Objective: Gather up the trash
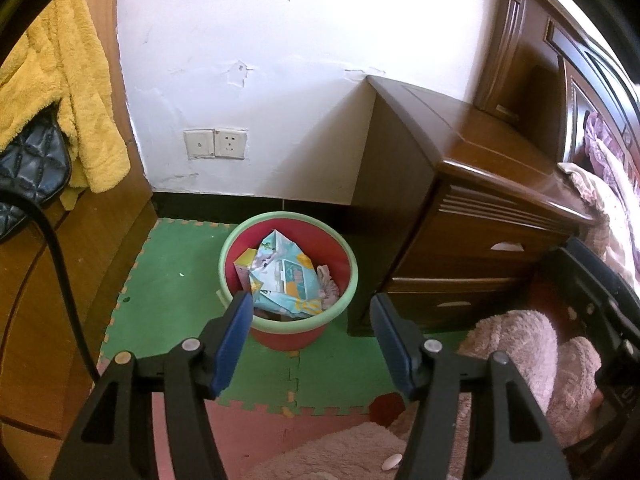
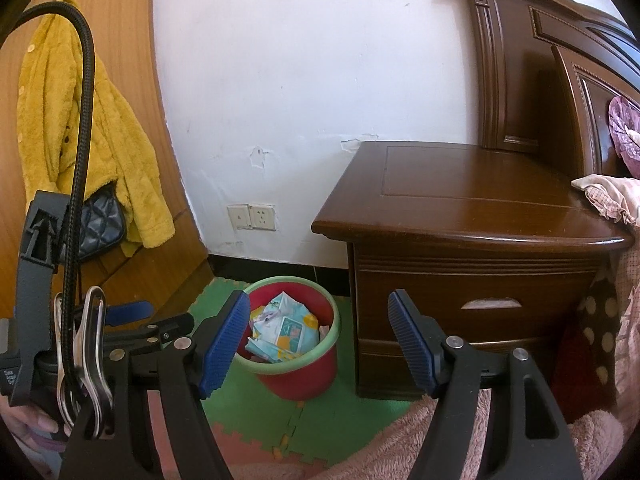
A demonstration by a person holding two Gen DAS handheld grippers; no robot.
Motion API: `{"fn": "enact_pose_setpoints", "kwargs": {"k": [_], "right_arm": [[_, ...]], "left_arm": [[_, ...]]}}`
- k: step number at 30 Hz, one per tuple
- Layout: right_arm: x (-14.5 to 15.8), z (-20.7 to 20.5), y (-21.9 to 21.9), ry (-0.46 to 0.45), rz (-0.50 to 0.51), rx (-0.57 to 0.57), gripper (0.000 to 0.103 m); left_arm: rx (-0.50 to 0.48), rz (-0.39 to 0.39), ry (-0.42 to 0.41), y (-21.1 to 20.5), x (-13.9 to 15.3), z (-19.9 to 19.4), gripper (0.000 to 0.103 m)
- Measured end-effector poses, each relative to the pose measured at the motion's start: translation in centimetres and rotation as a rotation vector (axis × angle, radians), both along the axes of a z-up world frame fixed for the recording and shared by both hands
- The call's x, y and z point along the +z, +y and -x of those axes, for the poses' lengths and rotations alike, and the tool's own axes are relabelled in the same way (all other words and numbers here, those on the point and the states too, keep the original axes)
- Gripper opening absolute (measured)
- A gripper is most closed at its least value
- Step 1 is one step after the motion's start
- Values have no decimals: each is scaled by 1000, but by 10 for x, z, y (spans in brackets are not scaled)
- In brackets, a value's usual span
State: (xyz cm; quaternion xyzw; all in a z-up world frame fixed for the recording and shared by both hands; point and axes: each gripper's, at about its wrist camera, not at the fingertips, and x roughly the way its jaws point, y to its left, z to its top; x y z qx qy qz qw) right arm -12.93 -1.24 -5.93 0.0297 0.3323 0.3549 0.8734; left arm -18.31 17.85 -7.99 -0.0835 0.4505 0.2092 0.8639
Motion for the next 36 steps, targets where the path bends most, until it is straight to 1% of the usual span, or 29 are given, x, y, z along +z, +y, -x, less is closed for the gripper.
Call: {"fn": "enact_pose_setpoints", "kwargs": {"k": [12,36], "right_arm": [[0,0,0,0,2,4,73],[-1,0,1,2,3,4,73]], "left_arm": [[-20,-12,2,-2,-1,-1,64],[-6,-2,28,1,-6,-2,64]]}}
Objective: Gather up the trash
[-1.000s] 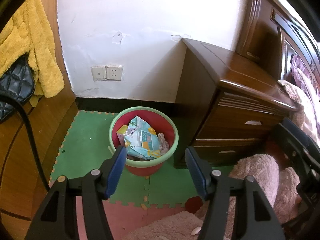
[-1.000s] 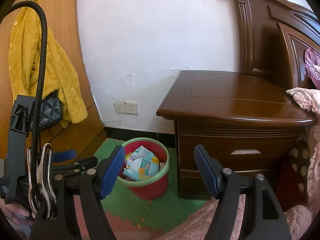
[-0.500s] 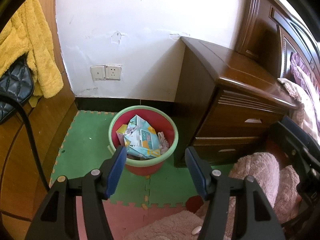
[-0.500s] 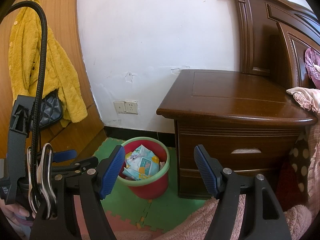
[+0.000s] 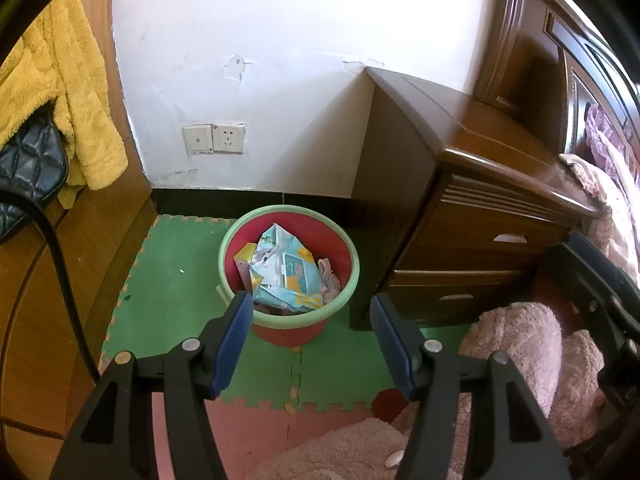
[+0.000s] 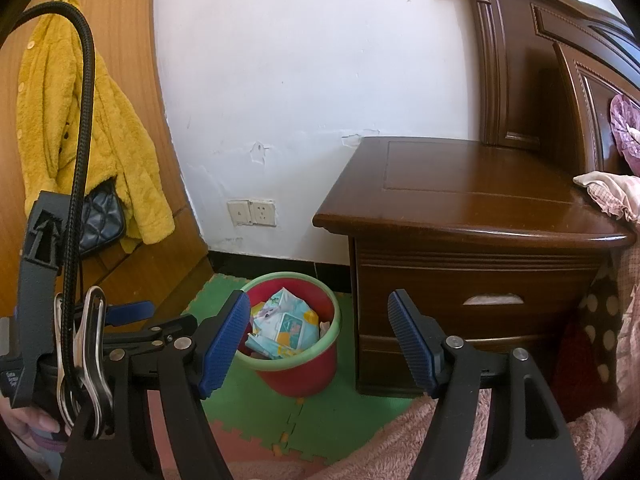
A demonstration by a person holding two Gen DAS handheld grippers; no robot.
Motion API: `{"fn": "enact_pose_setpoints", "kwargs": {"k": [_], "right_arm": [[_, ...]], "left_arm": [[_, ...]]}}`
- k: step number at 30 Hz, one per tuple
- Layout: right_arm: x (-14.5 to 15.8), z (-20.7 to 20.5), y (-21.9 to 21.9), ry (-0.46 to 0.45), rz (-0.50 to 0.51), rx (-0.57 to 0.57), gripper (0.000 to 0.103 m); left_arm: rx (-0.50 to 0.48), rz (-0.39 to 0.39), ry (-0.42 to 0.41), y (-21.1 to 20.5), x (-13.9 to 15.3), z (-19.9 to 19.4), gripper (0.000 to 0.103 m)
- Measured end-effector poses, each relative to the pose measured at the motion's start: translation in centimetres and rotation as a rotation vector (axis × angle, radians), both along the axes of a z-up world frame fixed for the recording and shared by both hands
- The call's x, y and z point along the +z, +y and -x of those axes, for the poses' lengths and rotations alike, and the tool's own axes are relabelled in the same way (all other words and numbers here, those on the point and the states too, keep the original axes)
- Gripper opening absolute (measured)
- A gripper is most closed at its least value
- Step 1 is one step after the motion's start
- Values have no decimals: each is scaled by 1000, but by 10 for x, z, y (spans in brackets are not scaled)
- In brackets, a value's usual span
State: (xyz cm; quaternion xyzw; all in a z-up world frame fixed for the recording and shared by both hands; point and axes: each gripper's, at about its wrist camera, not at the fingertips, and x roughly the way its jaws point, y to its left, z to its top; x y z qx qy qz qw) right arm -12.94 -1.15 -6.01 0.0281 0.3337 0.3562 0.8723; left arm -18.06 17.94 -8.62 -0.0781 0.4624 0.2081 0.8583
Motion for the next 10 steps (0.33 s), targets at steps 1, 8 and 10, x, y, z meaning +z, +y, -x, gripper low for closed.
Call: {"fn": "enact_pose_setpoints", "kwargs": {"k": [1,8,10], "right_arm": [[0,0,0,0,0,-1,73],[0,-1,-1,0,0,3,73],[0,-1,-1,0,0,2,73]], "left_arm": [[1,0,0,0,0,0,64],[0,4,2,1,-1,0,64],[1,5,4,1,-1,0,64]]}}
